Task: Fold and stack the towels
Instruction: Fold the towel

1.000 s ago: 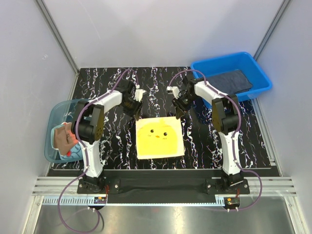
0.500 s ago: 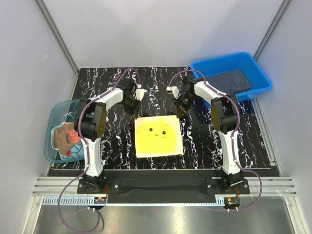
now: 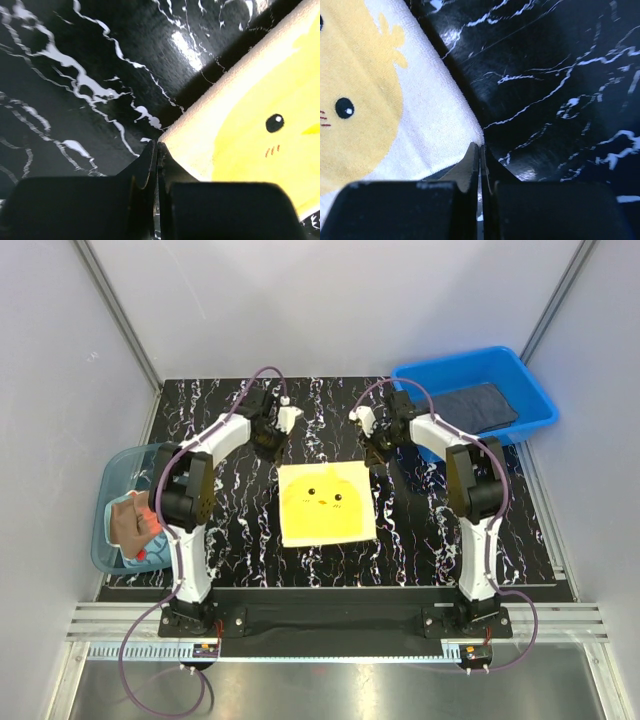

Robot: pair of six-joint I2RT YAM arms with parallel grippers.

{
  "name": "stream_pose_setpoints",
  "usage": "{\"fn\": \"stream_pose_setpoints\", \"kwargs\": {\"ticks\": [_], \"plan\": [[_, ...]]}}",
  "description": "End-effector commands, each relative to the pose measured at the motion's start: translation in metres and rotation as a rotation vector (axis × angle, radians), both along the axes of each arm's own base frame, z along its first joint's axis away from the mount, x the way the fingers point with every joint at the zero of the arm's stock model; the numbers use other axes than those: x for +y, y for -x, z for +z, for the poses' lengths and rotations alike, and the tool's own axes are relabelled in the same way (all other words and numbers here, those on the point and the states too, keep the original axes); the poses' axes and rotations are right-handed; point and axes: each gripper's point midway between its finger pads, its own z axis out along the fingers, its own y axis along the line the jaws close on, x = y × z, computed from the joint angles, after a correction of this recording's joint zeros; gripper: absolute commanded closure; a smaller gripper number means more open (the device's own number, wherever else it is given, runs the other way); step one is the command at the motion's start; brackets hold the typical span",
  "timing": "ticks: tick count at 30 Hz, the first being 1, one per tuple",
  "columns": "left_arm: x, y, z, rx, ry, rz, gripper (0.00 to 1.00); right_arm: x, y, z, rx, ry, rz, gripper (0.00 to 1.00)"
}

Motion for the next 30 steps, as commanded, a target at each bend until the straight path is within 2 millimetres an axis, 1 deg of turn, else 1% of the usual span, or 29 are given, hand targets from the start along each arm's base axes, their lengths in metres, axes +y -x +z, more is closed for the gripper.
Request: {"fn": "stream_pose_setpoints", "kwargs": {"ticks": [1, 2, 3, 4, 7, 9, 10, 12, 13, 14, 15, 16, 17, 18, 19, 20, 21, 22, 23, 24, 26, 27, 29, 30], "plan": [[0.01, -0.02, 0.037, -0.172, -0.025, 0.003, 1.0, -0.001, -0.042, 0.062, -0.297, -0.031, -0.012, 1.0], [0.01, -0.02, 0.045, -0.198, -0.016, 0.002, 1.0, -0.001, -0.044, 0.066, -0.315, -0.032, -0.012, 1.0], [0.009, -0.022, 0.047, -0.217, -0.013, 0.002, 1.0, -0.001, -0.043, 0.067, -0.319, -0.034, -0.011, 1.0], [0.011, -0.02, 0.045, -0.215, -0.015, 0.006, 1.0, -0.001, -0.043, 0.067, -0.325, -0.031, -0.006, 1.0], [0.01, -0.018, 0.054, -0.228, -0.011, 0.01, 1.0, -0.004, -0.043, 0.07, -0.332, -0.023, -0.017, 1.0], [0.01, -0.017, 0.063, -0.243, -0.003, 0.01, 1.0, -0.004, -0.045, 0.076, -0.359, -0.028, -0.027, 1.0], [0.009, -0.014, 0.063, -0.241, 0.001, 0.011, 1.0, -0.006, -0.041, 0.08, -0.367, -0.031, -0.03, 1.0], [0.008, -0.011, 0.069, -0.254, 0.01, 0.01, 1.0, -0.007, -0.042, 0.088, -0.41, -0.034, -0.04, 1.0], [0.007, -0.008, 0.073, -0.264, 0.01, 0.009, 1.0, -0.01, -0.039, 0.085, -0.408, -0.03, -0.044, 1.0], [0.004, -0.005, 0.074, -0.266, 0.011, -0.001, 1.0, -0.01, -0.038, 0.094, -0.436, -0.036, -0.046, 1.0], [0.003, -0.002, 0.076, -0.271, 0.011, -0.003, 1.0, -0.011, -0.037, 0.094, -0.448, -0.034, -0.047, 1.0], [0.003, 0.001, 0.08, -0.278, 0.011, 0.0, 1.0, -0.013, -0.029, 0.094, -0.454, -0.035, -0.045, 1.0], [0.002, 0.005, 0.08, -0.276, 0.009, -0.007, 1.0, -0.014, -0.033, 0.1, -0.496, -0.047, -0.052, 1.0], [-0.001, 0.009, 0.08, -0.278, 0.008, -0.014, 1.0, -0.015, -0.031, 0.1, -0.51, -0.047, -0.056, 1.0], [-0.001, 0.015, 0.075, -0.267, 0.0, -0.013, 1.0, -0.018, -0.022, 0.097, -0.514, -0.045, -0.057, 1.0], [-0.001, 0.019, 0.08, -0.279, 0.004, -0.013, 1.0, -0.018, -0.024, 0.104, -0.555, -0.055, -0.068, 1.0], [-0.005, 0.023, 0.08, -0.282, 0.007, -0.018, 1.0, -0.021, -0.022, 0.105, -0.568, -0.052, -0.08, 1.0], [-0.006, 0.03, 0.074, -0.267, 0.009, -0.018, 1.0, -0.025, -0.012, 0.103, -0.569, -0.052, -0.079, 1.0], [-0.009, 0.034, 0.076, -0.275, 0.015, -0.02, 1.0, -0.023, -0.014, 0.11, -0.612, -0.068, -0.077, 1.0], [-0.012, 0.033, 0.076, -0.292, 0.023, -0.017, 1.0, -0.021, -0.009, 0.109, -0.612, -0.082, -0.066, 1.0], [-0.021, 0.032, 0.074, -0.291, 0.057, -0.024, 1.0, -0.02, -0.001, 0.1, -0.578, -0.088, -0.052, 1.0], [-0.026, 0.026, 0.069, -0.291, 0.068, -0.027, 1.0, -0.018, 0.0, 0.096, -0.56, -0.093, -0.048, 1.0], [-0.03, 0.008, 0.07, -0.293, 0.064, -0.001, 0.94, -0.017, 0.0, 0.091, -0.533, -0.092, -0.048, 1.0], [-0.031, 0.004, 0.05, -0.234, 0.041, 0.006, 0.9, -0.017, -0.001, 0.092, -0.532, -0.096, -0.05, 1.0]]}}
